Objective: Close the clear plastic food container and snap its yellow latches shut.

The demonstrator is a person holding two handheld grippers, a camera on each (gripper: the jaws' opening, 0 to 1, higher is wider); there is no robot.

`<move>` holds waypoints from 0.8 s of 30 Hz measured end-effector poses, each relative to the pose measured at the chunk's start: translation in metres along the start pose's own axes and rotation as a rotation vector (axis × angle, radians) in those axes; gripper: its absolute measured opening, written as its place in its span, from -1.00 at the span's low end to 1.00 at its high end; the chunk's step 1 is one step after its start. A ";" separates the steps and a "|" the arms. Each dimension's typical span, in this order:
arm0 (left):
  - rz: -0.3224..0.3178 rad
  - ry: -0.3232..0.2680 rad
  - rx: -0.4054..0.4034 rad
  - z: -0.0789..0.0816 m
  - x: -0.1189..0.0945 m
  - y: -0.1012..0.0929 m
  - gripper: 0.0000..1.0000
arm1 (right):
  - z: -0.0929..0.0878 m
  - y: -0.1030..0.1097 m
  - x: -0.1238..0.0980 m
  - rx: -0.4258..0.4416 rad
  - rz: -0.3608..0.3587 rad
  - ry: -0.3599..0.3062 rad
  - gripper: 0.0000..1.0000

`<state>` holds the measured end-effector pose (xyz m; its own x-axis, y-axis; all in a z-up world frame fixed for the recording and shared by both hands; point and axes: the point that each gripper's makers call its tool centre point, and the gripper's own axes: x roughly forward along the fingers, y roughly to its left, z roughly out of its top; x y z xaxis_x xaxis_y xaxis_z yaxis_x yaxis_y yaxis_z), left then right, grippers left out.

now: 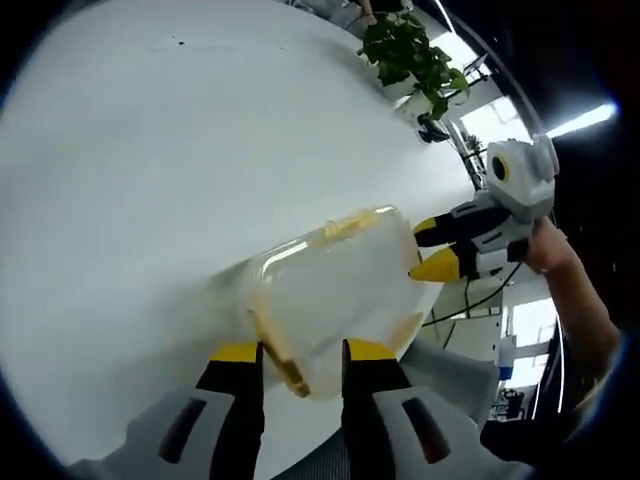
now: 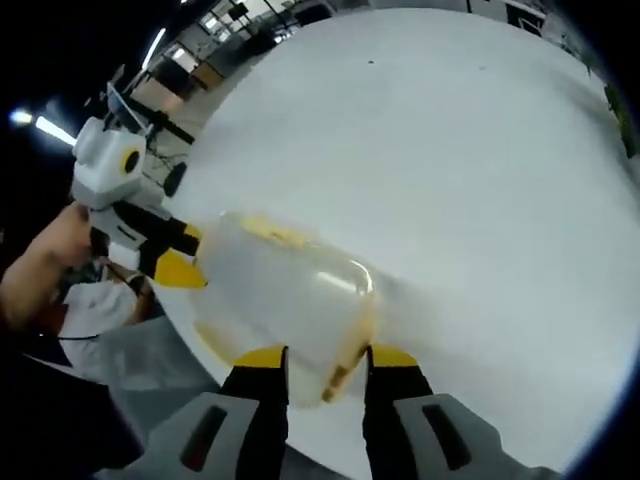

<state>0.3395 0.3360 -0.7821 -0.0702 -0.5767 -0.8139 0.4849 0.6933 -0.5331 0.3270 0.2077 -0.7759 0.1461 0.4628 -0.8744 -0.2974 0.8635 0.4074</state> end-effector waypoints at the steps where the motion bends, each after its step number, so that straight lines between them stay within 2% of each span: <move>1: -0.001 -0.002 0.001 0.000 -0.001 0.001 -0.46 | 0.000 -0.001 0.000 0.001 0.003 -0.005 -0.47; 2: -0.009 -0.004 -0.005 0.000 -0.001 -0.001 -0.46 | 0.007 0.009 0.002 0.042 0.069 -0.048 -0.47; 3: -0.007 -0.001 0.011 0.000 -0.003 0.002 -0.45 | 0.006 0.005 0.000 0.032 0.041 -0.028 -0.44; 5: -0.009 0.007 0.001 0.000 -0.004 0.003 -0.44 | 0.008 0.005 0.000 -0.018 0.029 -0.025 -0.43; 11: -0.012 0.007 0.002 -0.001 -0.006 0.004 -0.44 | 0.004 0.003 -0.001 0.009 0.047 -0.011 -0.43; 17: -0.012 -0.014 0.002 0.000 -0.006 0.005 -0.42 | 0.000 0.001 -0.002 0.034 0.068 -0.036 -0.41; 21: -0.014 -0.020 0.010 0.001 -0.007 0.004 -0.40 | -0.001 0.000 -0.003 0.022 0.056 -0.055 -0.40; 24: -0.017 -0.020 0.031 0.001 -0.007 0.003 -0.38 | 0.000 0.000 -0.003 -0.018 0.040 -0.079 -0.38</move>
<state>0.3421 0.3416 -0.7775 -0.0613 -0.5968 -0.8000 0.5106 0.6699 -0.5389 0.3263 0.2060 -0.7732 0.2078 0.5116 -0.8337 -0.3210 0.8408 0.4359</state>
